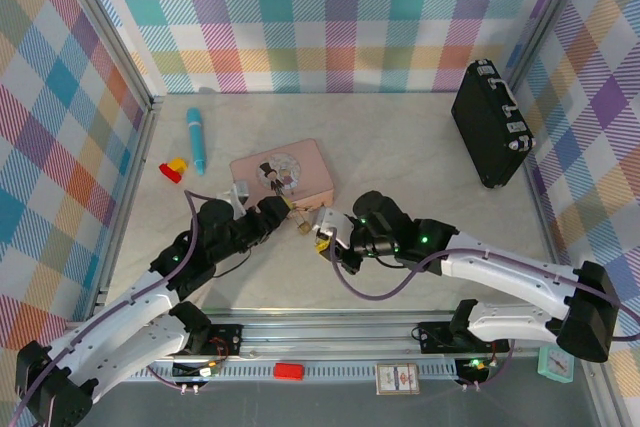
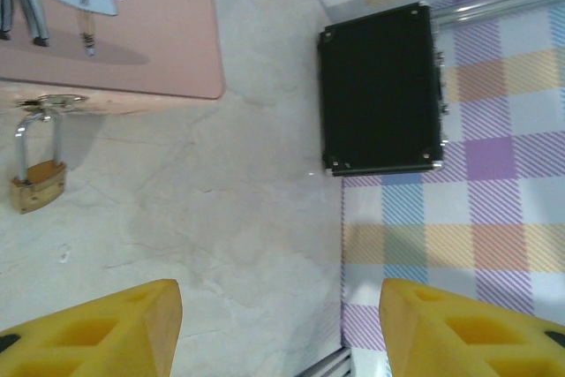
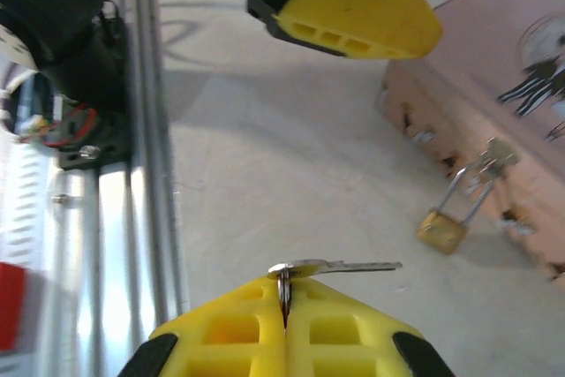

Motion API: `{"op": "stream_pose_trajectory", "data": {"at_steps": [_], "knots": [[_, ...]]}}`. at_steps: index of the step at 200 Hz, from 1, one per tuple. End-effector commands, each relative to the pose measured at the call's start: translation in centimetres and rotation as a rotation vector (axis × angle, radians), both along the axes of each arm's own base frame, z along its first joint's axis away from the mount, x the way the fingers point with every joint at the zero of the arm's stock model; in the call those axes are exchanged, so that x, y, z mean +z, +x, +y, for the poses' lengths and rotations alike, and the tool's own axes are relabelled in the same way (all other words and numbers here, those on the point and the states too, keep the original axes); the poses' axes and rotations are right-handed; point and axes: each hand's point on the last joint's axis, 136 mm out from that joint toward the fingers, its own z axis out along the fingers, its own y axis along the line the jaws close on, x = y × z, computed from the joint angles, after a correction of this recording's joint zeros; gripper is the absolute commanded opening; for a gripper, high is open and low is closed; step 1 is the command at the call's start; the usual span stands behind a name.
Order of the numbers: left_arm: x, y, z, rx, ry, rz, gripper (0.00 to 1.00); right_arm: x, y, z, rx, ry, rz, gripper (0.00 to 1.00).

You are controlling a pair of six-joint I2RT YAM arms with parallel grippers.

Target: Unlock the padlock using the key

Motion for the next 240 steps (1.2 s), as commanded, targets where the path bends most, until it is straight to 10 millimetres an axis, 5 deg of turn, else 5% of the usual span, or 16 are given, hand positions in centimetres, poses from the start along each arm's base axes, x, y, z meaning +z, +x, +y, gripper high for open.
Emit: {"op": "stream_pose_trajectory", "data": {"at_steps": [1, 137, 240], "knots": [[0.5, -0.5, -0.1, -0.007, -0.003, 0.002, 0.59, 1.6, 1.4, 0.9, 0.039, 0.053, -0.231, 0.0], [-0.9, -2.1, -4.1, -0.202, 0.23, 0.032, 0.47, -0.4, 1.7, 2.9, 0.125, -0.085, -0.357, 0.0], [-2.5, -2.5, -4.2, -0.231, 0.313, 0.094, 0.3, -0.2, 1.9, 3.1, 0.112, -0.077, -0.371, 0.0]]}}
